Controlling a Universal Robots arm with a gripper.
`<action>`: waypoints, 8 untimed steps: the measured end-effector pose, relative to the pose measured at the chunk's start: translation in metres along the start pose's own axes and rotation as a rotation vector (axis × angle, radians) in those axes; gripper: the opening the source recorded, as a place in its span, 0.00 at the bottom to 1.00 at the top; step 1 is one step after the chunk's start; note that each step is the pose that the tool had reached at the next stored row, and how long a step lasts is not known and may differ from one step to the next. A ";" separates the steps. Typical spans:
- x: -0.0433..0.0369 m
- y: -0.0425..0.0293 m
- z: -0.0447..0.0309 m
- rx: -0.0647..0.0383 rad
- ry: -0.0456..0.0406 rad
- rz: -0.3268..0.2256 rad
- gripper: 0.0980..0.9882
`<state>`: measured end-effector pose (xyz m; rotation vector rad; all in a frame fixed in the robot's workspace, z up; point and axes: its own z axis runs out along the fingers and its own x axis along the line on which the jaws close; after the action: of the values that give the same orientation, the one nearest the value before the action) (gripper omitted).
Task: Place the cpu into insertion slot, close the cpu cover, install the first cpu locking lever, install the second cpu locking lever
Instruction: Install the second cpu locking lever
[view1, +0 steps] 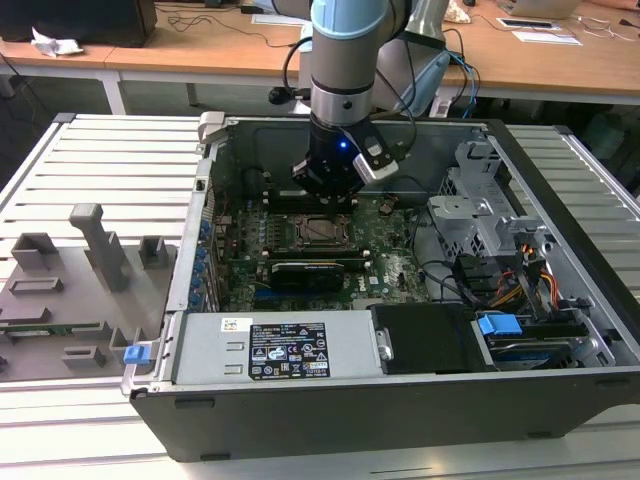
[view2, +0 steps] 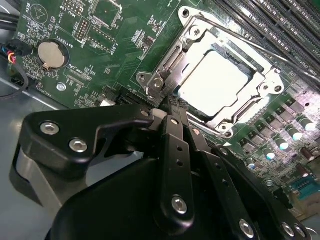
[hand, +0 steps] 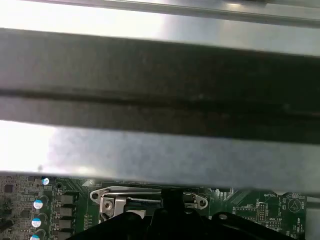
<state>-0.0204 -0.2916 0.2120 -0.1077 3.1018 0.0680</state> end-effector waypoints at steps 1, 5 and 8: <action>0.0001 -0.0015 -0.0001 0.000 0.0000 0.000 0.01; 0.0003 -0.0045 -0.0002 0.000 0.0000 0.000 0.01; 0.0006 -0.0079 -0.0004 0.000 0.0000 0.000 0.01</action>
<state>-0.0205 -0.2996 0.2120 -0.1076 3.1018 0.0680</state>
